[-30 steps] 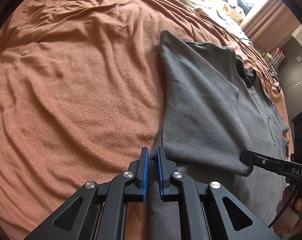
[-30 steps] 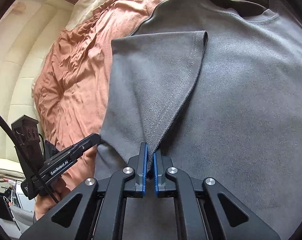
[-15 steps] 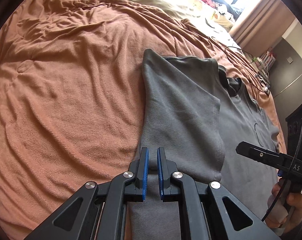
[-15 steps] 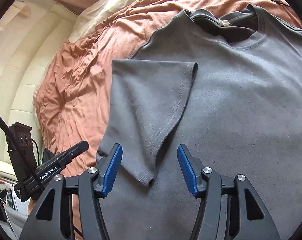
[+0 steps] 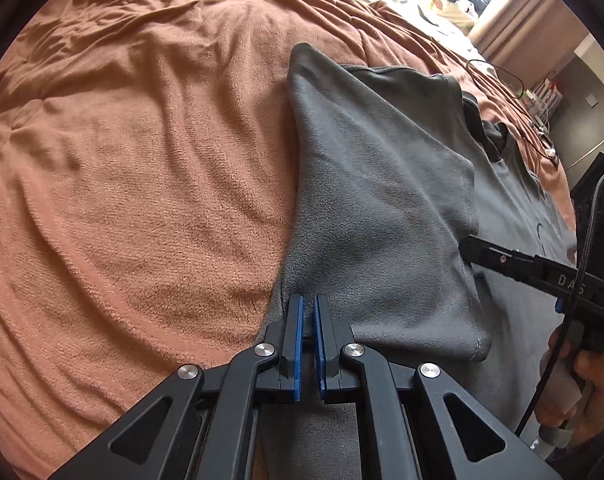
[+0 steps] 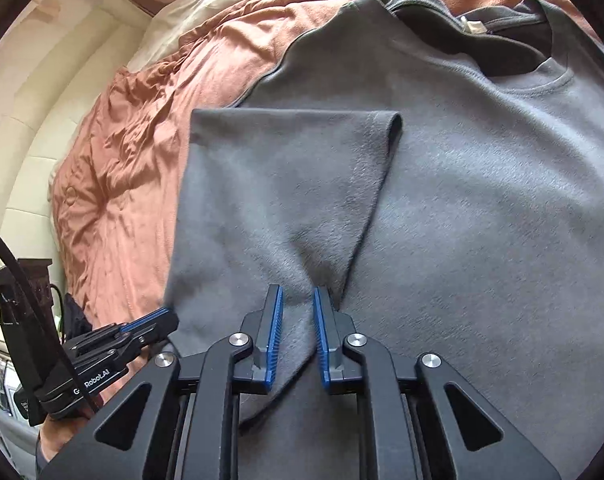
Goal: Fold small clothes
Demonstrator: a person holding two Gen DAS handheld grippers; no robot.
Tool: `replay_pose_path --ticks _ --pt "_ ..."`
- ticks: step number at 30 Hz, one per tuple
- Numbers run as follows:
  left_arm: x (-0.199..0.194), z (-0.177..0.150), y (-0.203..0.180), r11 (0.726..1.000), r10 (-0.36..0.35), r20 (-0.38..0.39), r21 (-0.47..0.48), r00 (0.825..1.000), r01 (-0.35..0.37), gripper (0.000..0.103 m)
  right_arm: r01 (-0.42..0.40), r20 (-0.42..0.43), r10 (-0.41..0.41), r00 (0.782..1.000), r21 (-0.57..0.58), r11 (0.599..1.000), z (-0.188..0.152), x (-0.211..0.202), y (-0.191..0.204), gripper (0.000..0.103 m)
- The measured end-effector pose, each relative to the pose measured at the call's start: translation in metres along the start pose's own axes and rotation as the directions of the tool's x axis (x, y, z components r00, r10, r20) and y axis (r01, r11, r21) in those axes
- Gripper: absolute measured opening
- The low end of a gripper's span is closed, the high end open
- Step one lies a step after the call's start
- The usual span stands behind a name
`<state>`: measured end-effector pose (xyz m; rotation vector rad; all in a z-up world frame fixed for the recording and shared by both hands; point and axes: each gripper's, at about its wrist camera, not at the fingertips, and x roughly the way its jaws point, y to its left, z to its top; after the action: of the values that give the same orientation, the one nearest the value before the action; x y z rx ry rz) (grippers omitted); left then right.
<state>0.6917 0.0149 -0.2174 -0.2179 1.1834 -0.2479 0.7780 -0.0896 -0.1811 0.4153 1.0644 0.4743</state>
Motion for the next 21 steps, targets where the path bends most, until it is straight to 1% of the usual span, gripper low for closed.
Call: replay_pose_path --ticks 1,2,3,4,7,8,10,12,15,16,17,18,19,20,21 --pt "0.0 0.0 0.001 1.0 0.016 -0.003 0.001 1.0 -0.016 0.004 0.028 0.015 -0.028 1.0 -0.003 1.0 0.003 -0.003 0.0 0.01" --pt "-0.001 0.0 0.001 0.999 0.041 -0.005 0.003 0.999 -0.041 0.004 0.082 0.034 -0.081 0.996 -0.006 0.997 0.006 -0.006 -0.002 0.01" --pt "-0.001 0.001 0.0 0.999 0.051 -0.007 0.004 0.999 -0.051 0.003 0.144 0.05 -0.144 0.988 -0.008 0.989 0.01 -0.008 -0.003 0.01" --pt "-0.002 0.0 0.0 0.998 0.056 -0.008 0.0 0.998 -0.056 0.003 0.154 0.056 -0.153 0.987 -0.003 0.988 0.012 -0.009 -0.006 0.01" --pt "-0.009 -0.002 -0.003 0.998 0.067 -0.007 0.003 0.998 -0.067 0.003 0.12 0.056 -0.122 0.991 0.042 0.992 0.012 -0.02 -0.014 0.011" --pt "-0.012 -0.004 -0.005 0.998 0.067 -0.005 0.007 0.998 -0.067 0.003 0.115 0.069 -0.119 0.991 0.047 0.992 0.011 -0.027 -0.016 0.014" --pt "-0.022 -0.006 -0.007 0.998 0.061 0.008 0.006 0.998 -0.061 0.004 0.115 0.073 -0.118 0.99 0.037 0.993 0.005 -0.039 -0.017 0.014" --pt "-0.034 -0.01 -0.009 0.999 0.05 0.011 -0.007 0.999 -0.05 0.005 0.134 0.069 -0.135 0.988 0.018 0.991 -0.003 -0.052 -0.015 0.014" --pt "-0.055 -0.016 -0.016 1.0 0.03 0.02 -0.003 0.999 -0.03 0.008 0.174 0.09 -0.171 0.981 -0.03 0.984 -0.017 -0.085 -0.003 0.015" --pt "-0.064 -0.019 -0.02 0.999 0.037 0.027 0.005 0.999 -0.037 0.011 0.175 0.093 -0.171 0.981 -0.037 0.984 -0.022 -0.094 0.0 0.018" --pt "-0.073 -0.022 -0.024 0.999 0.04 0.037 0.012 0.999 -0.041 0.019 0.172 0.098 -0.167 0.981 -0.044 0.984 -0.027 -0.105 0.003 0.02" --pt "-0.083 -0.024 -0.028 0.999 0.037 0.049 0.017 0.998 -0.038 0.024 0.177 0.109 -0.17 0.979 -0.055 0.983 -0.034 -0.117 0.007 0.028" --pt "-0.093 -0.028 -0.032 0.999 0.031 0.065 0.023 0.997 -0.033 0.034 0.187 0.122 -0.178 0.976 -0.065 0.98 -0.041 -0.129 0.01 0.036" --pt "-0.104 -0.032 -0.036 0.999 0.029 0.083 0.03 0.996 -0.031 0.042 0.196 0.136 -0.184 0.973 -0.077 0.978 -0.049 -0.141 0.014 0.04" --pt "-0.115 -0.035 -0.04 0.999 0.028 0.1 0.038 0.995 -0.032 0.046 0.208 0.149 -0.194 0.97 -0.088 0.974 -0.058 -0.151 0.018 0.046"
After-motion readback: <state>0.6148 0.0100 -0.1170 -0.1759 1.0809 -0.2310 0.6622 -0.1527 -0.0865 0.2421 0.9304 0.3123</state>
